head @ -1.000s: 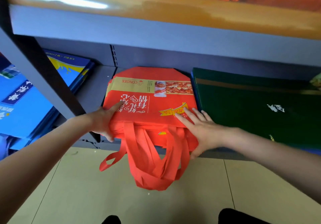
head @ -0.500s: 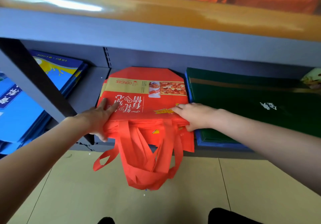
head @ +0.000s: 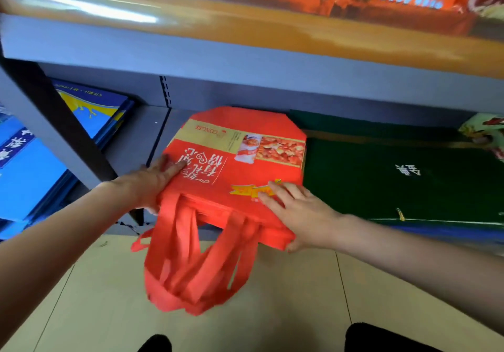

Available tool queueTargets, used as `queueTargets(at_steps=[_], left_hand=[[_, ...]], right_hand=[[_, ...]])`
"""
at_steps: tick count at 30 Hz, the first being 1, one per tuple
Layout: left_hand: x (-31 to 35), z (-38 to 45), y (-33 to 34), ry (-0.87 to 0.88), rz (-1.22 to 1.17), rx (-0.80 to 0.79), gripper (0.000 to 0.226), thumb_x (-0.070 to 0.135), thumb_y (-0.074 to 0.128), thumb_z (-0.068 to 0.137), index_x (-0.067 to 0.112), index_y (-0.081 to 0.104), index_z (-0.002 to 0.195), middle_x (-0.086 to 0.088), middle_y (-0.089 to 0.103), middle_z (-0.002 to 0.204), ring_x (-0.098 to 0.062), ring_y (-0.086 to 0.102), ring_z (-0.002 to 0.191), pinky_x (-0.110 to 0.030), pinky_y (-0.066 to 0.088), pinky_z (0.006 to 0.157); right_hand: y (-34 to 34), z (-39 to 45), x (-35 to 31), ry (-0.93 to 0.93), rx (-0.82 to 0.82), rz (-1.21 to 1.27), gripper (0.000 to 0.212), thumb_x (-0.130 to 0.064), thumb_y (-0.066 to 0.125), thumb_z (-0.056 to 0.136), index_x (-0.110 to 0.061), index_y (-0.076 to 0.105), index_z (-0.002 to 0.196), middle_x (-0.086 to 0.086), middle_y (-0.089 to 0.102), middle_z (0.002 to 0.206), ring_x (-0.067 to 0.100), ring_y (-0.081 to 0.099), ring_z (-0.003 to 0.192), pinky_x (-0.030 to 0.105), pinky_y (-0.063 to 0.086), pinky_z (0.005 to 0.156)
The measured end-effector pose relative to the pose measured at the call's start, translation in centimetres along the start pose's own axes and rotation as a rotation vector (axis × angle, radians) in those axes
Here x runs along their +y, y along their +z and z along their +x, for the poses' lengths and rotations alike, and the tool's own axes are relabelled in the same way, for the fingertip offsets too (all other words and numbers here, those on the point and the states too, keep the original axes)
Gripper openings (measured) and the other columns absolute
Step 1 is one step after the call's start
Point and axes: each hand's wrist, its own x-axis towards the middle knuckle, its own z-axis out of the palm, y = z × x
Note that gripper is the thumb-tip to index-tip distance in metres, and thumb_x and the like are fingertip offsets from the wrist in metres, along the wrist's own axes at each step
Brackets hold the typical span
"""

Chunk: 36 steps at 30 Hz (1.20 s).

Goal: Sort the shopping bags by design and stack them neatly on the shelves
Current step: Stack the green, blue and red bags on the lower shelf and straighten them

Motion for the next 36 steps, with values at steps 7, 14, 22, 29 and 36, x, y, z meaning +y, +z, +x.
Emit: queueTargets(at_steps=[7, 14, 22, 29, 36], left_hand=[[0.2, -0.1, 0.0, -0.008, -0.04, 0.009, 0.128, 0.053, 0.073, 0.073, 0.043, -0.046, 0.122, -0.017, -0.023, 0.152, -0.036, 0.034, 0.133, -0.045, 0.038, 0.106], [1.6, -1.3, 0.2, -0.075, 0.042, 0.076, 0.091, 0.046, 0.049, 0.091, 0.023, -0.018, 0.148, -0.023, 0.005, 0.154, -0.04, 0.032, 0.134, -0.042, 0.037, 0.107], [3.3, -5.1, 0.5, -0.227, -0.002, 0.199, 0.086, 0.033, 0.05, 0.092, 0.004, -0.008, 0.149, -0.023, 0.017, 0.149, -0.038, 0.022, 0.139, -0.038, 0.027, 0.112], [3.0, -3.2, -0.2, -0.148, 0.036, 0.087, 0.084, 0.026, 0.049, 0.094, 0.014, -0.012, 0.149, -0.017, -0.005, 0.156, -0.046, 0.006, 0.141, -0.052, 0.026, 0.111], [2.5, -1.6, -1.5, -0.187, -0.041, -0.127, 0.129, 0.043, 0.076, 0.072, 0.028, -0.03, 0.142, -0.029, -0.01, 0.152, -0.041, 0.034, 0.134, -0.042, 0.039, 0.105]], right_hand=[[1.8, 1.3, -1.7, 0.134, 0.002, 0.319, 0.126, -0.056, 0.073, 0.069, -0.022, -0.019, 0.148, 0.009, -0.032, 0.152, 0.031, -0.031, 0.138, 0.061, -0.005, 0.11], [0.1, 2.4, -1.8, 0.186, 0.051, 0.091, 0.09, -0.004, 0.057, 0.086, -0.015, -0.006, 0.15, 0.01, -0.01, 0.158, 0.04, -0.004, 0.144, 0.056, 0.028, 0.108], [-6.1, 3.5, 2.8, -0.026, 0.796, -0.194, 0.055, -0.002, 0.026, 0.077, -0.004, 0.066, 0.115, 0.017, 0.064, 0.12, 0.043, 0.06, 0.107, 0.058, 0.051, 0.079], [0.8, 2.0, 2.5, 0.071, 0.084, 0.026, 0.077, -0.017, 0.051, 0.092, -0.028, 0.002, 0.151, 0.012, 0.02, 0.152, 0.034, 0.029, 0.133, 0.044, 0.026, 0.111], [-2.6, 5.5, 4.9, 0.117, -0.016, 0.153, 0.108, -0.039, 0.076, 0.073, -0.041, -0.003, 0.148, 0.016, -0.001, 0.157, 0.035, 0.029, 0.138, 0.055, 0.014, 0.113]])
